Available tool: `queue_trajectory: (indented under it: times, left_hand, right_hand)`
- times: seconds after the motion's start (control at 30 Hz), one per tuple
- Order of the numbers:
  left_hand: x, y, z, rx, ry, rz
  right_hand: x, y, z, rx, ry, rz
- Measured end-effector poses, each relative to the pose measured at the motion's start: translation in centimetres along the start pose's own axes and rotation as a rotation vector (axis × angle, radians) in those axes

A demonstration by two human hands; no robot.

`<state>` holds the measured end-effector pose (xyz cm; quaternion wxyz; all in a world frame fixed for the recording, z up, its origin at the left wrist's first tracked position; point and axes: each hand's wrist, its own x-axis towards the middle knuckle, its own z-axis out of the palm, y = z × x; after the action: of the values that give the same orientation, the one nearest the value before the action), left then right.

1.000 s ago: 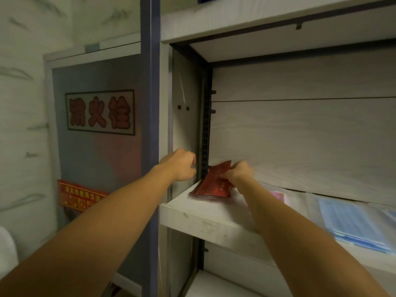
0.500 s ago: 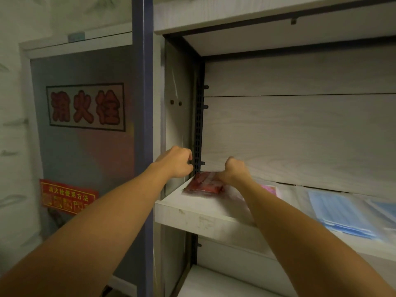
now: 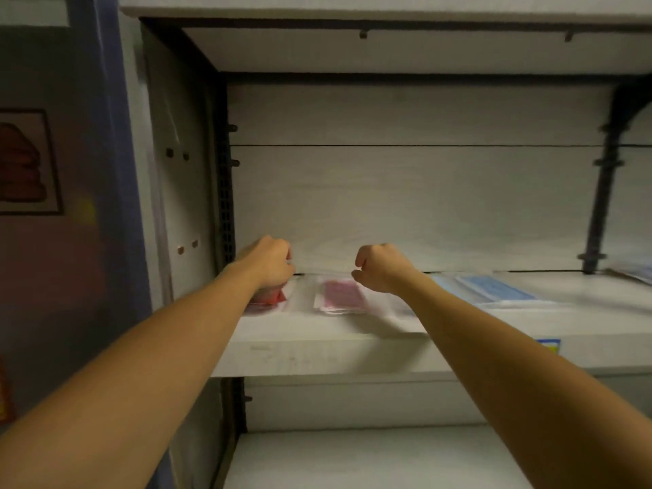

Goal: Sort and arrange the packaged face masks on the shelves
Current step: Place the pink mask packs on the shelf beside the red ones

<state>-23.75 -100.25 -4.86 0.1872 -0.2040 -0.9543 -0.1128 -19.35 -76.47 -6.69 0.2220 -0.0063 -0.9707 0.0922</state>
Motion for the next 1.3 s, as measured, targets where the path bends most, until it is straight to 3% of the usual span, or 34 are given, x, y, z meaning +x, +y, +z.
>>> queue_trajectory:
  times: [0.4, 0.8, 1.3]
  left_hand:
    - [0.5, 12.9, 3.6, -0.116, -0.002, 0.287]
    - [-2.8, 27.2, 3.7, -0.092, -0.034, 0.366]
    - [-9.5, 45.8, 6.3, -0.033, -0.014, 0.454]
  right_hand:
    - [-8.7, 9.5, -6.7, -0.205, 0.025, 0.177]
    - [-20.0, 20.3, -14.3, -0.302, 0.027, 0.364]
    - [-34.7, 34.3, -20.8, -0.348, -0.023, 0.455]
